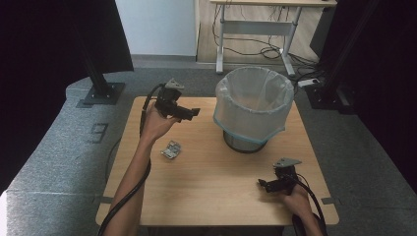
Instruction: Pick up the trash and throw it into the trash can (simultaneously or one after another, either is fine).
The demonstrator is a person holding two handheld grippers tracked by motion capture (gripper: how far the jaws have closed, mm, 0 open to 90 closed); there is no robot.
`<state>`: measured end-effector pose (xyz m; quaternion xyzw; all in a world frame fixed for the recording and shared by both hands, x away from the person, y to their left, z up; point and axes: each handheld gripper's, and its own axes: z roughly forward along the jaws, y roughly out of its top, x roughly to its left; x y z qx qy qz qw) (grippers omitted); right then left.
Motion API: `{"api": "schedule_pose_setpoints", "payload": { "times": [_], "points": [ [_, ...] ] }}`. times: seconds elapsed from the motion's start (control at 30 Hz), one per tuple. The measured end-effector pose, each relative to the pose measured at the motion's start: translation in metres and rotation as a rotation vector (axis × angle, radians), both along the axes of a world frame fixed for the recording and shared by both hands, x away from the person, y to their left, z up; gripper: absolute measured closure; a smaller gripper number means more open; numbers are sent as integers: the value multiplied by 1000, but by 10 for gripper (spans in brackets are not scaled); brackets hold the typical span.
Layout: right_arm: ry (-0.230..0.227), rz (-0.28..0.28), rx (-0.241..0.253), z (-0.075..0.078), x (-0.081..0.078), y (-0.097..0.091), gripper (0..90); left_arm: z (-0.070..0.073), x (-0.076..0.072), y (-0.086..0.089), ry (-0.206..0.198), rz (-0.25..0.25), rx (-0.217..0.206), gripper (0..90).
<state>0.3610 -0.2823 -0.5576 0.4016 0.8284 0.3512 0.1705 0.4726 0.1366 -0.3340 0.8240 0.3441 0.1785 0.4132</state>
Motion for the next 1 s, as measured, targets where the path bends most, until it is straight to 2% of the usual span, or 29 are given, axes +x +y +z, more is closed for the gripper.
{"api": "schedule_pose_setpoints", "payload": {
  "times": [0.2, 0.27, 0.6, 0.8, 1.0],
  "points": [
    [1, 3, 0, 0, 0, 0, 0, -16, -8, 16, -11, 20, -6, 0],
    [1, 2, 0, 0, 0, 0, 0, -22, -9, 20, -8, 28, -17, 0],
    [0, 1, -1, 0, 0, 0, 0, -62, -16, 42, 18, 66, -4, 0],
    [3, -1, 1, 0, 0, 0, 0, -85, -18, 52, 43, 82, 10, 0],
    [2, 2, 0, 0, 0, 0, 0, -109, -18, 60, 90, 106, -9, 3]
  ]
}}
